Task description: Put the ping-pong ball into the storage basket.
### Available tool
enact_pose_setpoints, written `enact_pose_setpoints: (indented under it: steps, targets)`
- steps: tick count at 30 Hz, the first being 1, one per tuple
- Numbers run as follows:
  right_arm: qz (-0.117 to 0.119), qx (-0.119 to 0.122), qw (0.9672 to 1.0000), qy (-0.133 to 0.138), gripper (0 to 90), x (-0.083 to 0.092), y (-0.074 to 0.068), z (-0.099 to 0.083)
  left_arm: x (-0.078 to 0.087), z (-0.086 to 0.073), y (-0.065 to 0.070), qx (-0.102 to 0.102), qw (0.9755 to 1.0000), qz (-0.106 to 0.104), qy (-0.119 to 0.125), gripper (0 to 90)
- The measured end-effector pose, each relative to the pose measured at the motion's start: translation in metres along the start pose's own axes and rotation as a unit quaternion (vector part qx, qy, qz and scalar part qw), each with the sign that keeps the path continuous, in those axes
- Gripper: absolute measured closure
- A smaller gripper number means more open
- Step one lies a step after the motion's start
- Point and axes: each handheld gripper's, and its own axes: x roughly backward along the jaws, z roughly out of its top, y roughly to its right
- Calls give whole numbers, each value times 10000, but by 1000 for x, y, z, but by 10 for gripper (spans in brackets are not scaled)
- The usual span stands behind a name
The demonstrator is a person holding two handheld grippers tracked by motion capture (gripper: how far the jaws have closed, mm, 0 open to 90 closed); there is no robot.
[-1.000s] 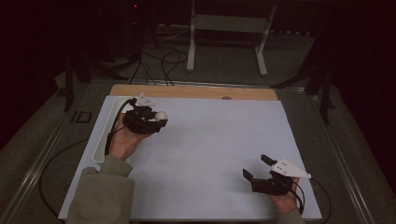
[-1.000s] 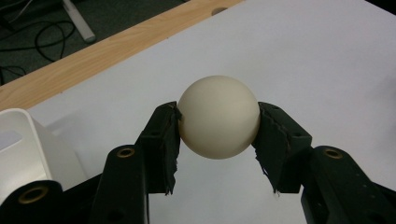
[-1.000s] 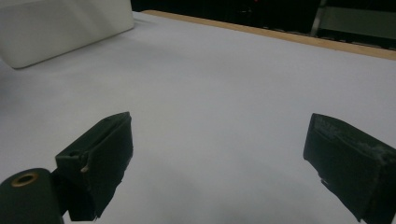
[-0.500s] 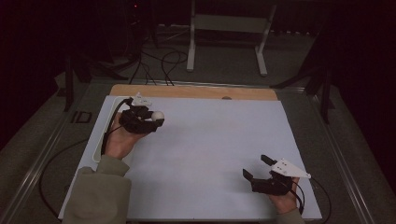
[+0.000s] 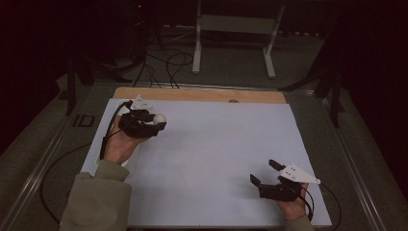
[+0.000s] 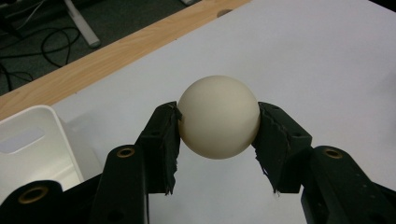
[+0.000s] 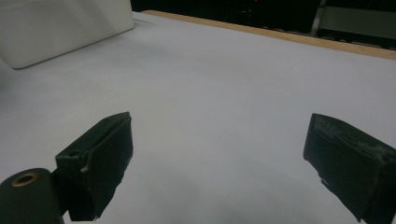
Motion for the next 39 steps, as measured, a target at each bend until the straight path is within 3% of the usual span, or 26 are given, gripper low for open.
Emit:
enact_pose_setpoints:
  steps: [11, 39]
  targets:
    - [0, -6, 10000, 6, 79, 0, 0, 0, 4, -3, -4, -63, 10000, 38, -30, 515]
    - [-1, -18, 10000, 15, 79, 1, 1, 0, 11, -10, -12, -3, 9998, 169, -47, 516]
